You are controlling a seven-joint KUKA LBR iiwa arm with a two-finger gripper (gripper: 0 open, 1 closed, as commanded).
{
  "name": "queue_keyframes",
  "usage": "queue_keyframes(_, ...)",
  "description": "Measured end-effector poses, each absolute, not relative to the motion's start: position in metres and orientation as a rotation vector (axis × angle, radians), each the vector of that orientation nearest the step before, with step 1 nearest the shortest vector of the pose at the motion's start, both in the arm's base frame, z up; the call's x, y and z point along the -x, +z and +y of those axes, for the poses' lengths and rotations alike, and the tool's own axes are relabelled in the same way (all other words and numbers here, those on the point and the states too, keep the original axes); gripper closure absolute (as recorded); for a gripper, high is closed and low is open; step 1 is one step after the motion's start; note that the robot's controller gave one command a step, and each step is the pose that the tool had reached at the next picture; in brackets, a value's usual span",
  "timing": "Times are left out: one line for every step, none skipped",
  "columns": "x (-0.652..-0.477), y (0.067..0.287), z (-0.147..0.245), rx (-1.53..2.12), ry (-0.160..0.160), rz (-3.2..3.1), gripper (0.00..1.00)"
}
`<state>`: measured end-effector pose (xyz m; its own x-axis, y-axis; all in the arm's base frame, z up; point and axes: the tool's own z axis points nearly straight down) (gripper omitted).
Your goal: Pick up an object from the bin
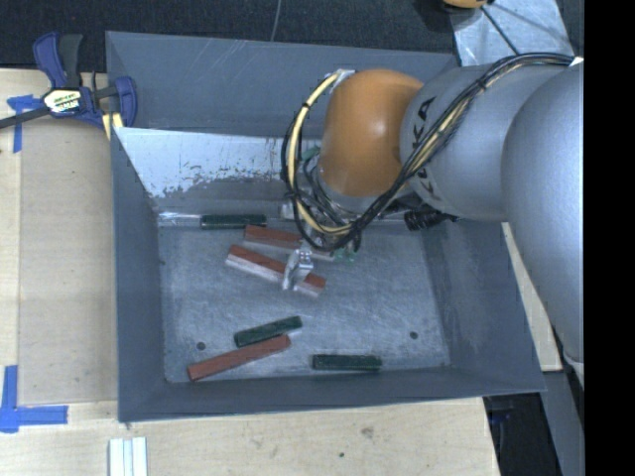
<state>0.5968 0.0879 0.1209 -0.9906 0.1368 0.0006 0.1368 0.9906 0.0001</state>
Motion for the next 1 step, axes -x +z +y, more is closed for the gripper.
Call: queue_keyframes(-0.6036, 0.0734, 0.0791, 0.151, -0.002, -3.142, 0.0)
